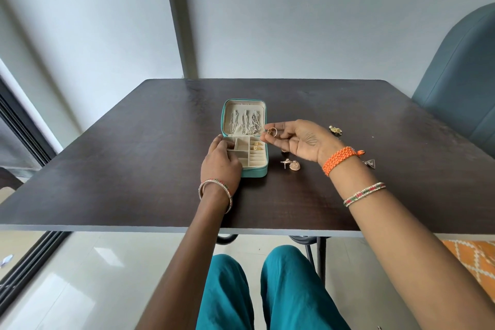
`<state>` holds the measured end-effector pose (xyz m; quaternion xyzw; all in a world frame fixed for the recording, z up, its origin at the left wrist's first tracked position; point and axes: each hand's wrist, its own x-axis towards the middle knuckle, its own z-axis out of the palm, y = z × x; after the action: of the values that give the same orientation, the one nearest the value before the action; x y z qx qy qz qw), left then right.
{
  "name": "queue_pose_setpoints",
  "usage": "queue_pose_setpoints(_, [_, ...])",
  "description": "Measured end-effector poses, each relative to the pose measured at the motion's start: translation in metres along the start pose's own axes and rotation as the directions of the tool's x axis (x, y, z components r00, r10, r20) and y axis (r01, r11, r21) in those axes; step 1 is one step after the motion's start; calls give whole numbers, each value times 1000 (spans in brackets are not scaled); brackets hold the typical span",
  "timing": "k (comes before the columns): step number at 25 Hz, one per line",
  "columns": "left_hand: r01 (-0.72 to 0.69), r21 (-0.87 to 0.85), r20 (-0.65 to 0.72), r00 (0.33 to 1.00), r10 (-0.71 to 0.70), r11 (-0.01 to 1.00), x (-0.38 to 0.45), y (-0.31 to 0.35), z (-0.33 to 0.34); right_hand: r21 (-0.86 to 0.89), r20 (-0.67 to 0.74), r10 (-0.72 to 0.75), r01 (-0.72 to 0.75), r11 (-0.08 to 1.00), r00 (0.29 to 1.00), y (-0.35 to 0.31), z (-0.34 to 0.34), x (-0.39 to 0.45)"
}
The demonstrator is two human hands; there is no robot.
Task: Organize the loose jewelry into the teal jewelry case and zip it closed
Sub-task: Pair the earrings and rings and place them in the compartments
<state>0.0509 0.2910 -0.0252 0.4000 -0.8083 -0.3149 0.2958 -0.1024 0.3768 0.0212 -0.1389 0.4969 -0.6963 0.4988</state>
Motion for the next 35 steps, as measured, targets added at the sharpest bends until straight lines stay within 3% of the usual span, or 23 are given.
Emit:
queue_pose_setpoints(3, [-4, 3, -7, 1000, 4, 1000, -2, 1, -1, -91, -15, -35, 33, 995, 999, -3, -1, -2])
queue_pose_setpoints(11, [-12, 5, -22, 1000, 12, 1000, -3, 3, -2, -336, 89, -318, 329, 882, 944, 11, 6, -7])
queue_pose_setpoints(16, [-7, 13, -23, 1000, 7, 1000, -4, 5, -4, -576, 105, -462, 432, 693, 881, 23, 13, -9])
queue_pose_setpoints(22, [-12, 18, -28, 1000, 13, 1000, -4, 4, -3, -662, 121, -402, 376, 649, 907, 28, 8, -4])
queue_pose_setpoints(30, [-27, 22, -30, 999, 28, 999, -4, 4, -3, -713, 116, -482, 410, 568, 868, 42, 6, 10])
queue_pose_setpoints(35, [-27, 21, -30, 999, 28, 999, -1, 1, -1, -848, 113, -591, 388, 362, 798, 48, 11, 8])
